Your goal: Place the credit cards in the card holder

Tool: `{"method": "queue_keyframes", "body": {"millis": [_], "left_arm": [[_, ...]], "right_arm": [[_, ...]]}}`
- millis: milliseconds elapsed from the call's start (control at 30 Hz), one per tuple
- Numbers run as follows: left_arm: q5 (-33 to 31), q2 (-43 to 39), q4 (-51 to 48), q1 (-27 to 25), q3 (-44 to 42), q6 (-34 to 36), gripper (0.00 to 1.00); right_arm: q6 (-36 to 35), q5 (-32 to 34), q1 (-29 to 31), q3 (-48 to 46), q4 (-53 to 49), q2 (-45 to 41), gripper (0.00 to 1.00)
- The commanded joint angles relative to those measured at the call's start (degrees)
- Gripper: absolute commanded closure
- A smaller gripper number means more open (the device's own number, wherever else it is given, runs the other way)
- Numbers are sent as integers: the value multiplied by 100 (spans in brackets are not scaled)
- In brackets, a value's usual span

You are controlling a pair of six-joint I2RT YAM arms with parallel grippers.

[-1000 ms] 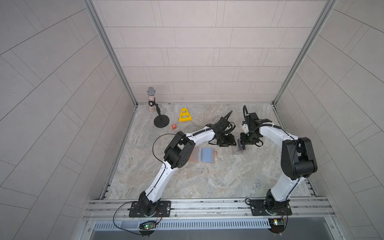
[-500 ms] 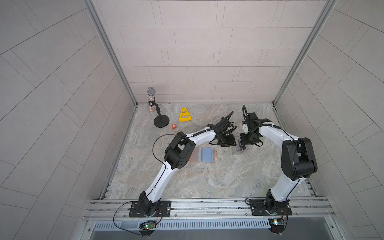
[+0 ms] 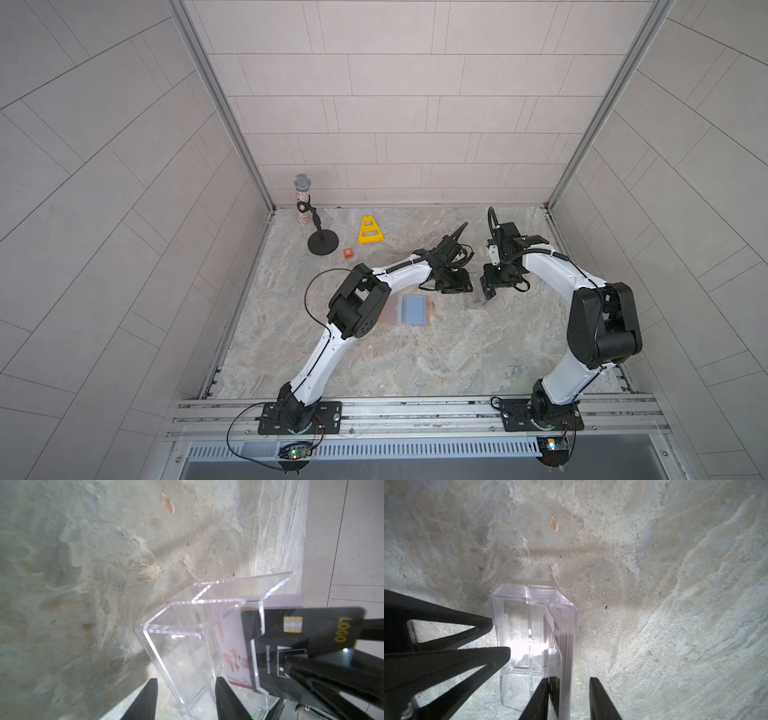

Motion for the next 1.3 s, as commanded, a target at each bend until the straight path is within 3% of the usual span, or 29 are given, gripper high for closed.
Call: {"method": "queue_keyframes", "body": {"millis": [0,233,467,933,1100,1267], "left_arm": [[-329,23,-617,12,-242,61,51],[-315,24,-606,12,-242,56,51],[-303,23,-607,11,-241,58,51],[-287,14,-597,12,-243,59,51],[-280,7,-595,10,-243,52,51],[-277,13,-607,11,-236,63,52]], "right_arm": [[-85,186,-35,80,-215,-141,72],[-85,208,-31,89,-232,-212,83],[-67,216,-32,107,-268,-256,87],[-64,348,-30,123,-307,-323,70],[-69,362,-34,152,-337,-357,70],[-78,288,-30,162,-347,-348,80]]}}
